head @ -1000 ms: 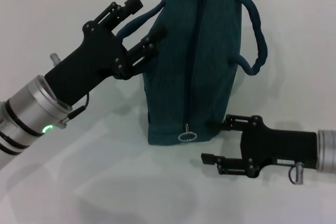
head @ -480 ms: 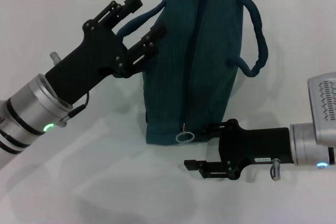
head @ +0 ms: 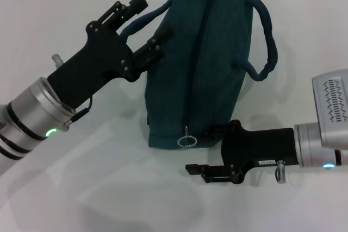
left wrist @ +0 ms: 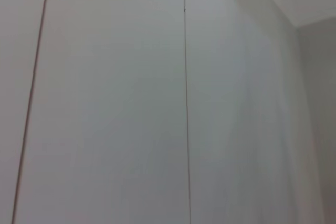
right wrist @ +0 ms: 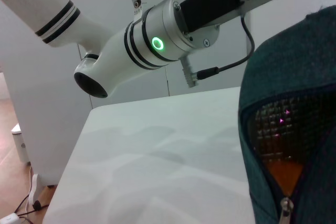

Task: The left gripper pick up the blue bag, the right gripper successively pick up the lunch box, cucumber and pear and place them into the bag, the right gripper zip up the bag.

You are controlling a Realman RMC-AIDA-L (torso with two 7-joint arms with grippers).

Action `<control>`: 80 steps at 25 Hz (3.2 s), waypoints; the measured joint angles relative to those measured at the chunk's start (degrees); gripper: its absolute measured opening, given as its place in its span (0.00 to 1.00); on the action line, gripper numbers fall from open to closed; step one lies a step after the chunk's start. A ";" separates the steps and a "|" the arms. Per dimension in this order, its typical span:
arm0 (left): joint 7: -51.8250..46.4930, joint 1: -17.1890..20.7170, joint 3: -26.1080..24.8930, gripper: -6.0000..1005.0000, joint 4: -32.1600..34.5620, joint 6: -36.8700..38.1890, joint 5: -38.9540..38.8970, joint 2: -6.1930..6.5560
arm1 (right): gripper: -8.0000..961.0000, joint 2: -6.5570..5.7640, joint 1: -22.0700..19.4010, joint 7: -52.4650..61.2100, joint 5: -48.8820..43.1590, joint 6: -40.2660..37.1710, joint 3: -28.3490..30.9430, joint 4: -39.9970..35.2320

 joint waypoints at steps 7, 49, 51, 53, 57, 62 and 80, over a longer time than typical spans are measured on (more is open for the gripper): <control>0.06 -0.10 0.04 0.70 0.00 0.22 0.00 0.00 | 0.62 0.00 1.63 0.13 0.14 0.21 -2.70 -0.50; 7.44 -2.42 -0.27 0.70 -4.62 0.59 -9.01 0.19 | 0.01 0.00 -3.39 -26.71 30.13 4.14 -10.24 -0.09; 7.55 -2.18 -0.22 0.70 -4.55 0.66 -9.01 0.24 | 0.01 0.00 -3.88 -28.69 32.03 2.83 -11.02 -0.11; 7.56 -1.76 -0.23 0.70 -4.49 0.70 -9.01 0.31 | 0.01 0.00 -3.96 -29.67 32.59 1.77 -11.10 -0.17; 7.45 -1.39 -0.31 0.69 -4.83 0.56 -9.08 0.19 | 0.01 0.00 -3.56 -33.52 35.00 1.14 -11.18 -0.66; 7.09 1.45 -0.30 0.69 -5.02 2.08 -9.13 0.06 | 0.01 -0.04 -3.23 -39.19 36.47 1.01 -11.22 -1.81; 7.99 11.05 2.56 0.69 -5.42 0.29 -7.78 0.52 | 0.01 -0.15 -2.69 -49.49 36.58 0.77 -6.12 -1.74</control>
